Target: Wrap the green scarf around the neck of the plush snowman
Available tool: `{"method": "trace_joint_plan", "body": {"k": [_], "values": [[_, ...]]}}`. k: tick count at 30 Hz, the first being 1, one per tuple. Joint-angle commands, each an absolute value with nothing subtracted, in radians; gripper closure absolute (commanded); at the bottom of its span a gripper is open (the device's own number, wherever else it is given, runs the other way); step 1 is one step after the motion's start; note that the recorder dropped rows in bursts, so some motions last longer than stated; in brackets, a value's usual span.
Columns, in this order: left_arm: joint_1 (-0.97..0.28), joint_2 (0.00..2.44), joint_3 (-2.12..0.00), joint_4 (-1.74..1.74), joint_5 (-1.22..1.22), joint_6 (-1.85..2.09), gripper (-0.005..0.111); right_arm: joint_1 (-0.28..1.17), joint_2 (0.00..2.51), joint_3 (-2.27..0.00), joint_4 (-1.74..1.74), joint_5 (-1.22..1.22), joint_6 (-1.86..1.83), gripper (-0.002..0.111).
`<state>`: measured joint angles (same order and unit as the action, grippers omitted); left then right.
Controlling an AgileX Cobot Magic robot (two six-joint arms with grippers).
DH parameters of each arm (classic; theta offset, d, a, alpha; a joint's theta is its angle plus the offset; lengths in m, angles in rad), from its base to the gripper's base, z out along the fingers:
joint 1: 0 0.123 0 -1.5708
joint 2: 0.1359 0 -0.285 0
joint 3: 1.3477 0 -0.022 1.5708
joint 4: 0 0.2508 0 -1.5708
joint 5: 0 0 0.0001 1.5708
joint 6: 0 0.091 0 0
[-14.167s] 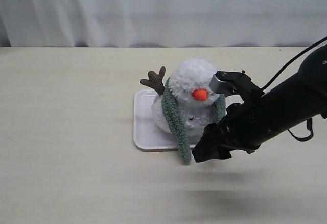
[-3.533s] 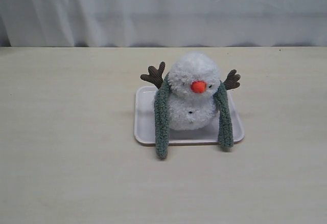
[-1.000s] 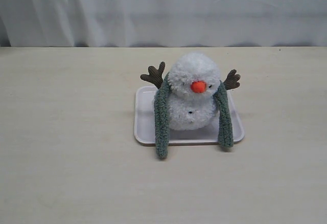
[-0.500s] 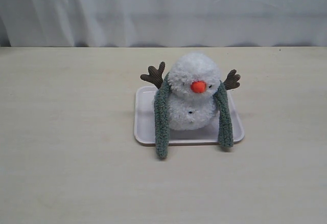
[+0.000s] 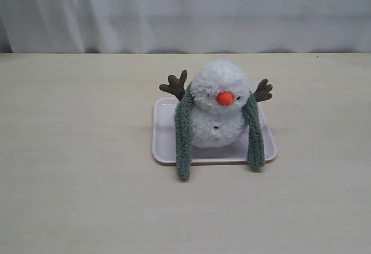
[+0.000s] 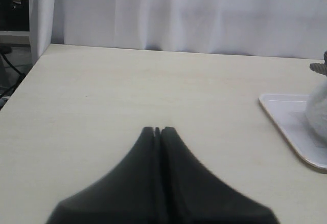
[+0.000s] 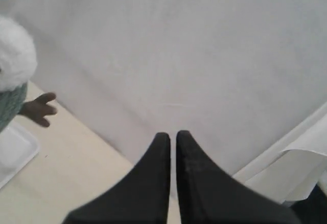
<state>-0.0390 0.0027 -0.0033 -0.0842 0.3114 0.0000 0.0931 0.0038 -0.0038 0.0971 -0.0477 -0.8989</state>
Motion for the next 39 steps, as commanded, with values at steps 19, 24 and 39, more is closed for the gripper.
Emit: {"method": "trace_joint_plan", "body": {"k": [19, 24, 39], "values": [[-0.047, 0.0, 0.0, -0.081, 0.305, 0.0, 0.107, 0.085, 0.0, 0.0, 0.12, 0.364, -0.772, 0.104], [-0.047, 0.0, 0.0, -0.081, 0.305, 0.0, 0.107, 0.085, 0.0, 0.0, 0.12, 0.362, -0.764, 0.104], [-0.047, 0.0, 0.0, -0.081, 0.305, 0.0, 0.107, 0.085, 0.0, 0.0, 0.118, 0.358, -0.231, 0.104]]}}
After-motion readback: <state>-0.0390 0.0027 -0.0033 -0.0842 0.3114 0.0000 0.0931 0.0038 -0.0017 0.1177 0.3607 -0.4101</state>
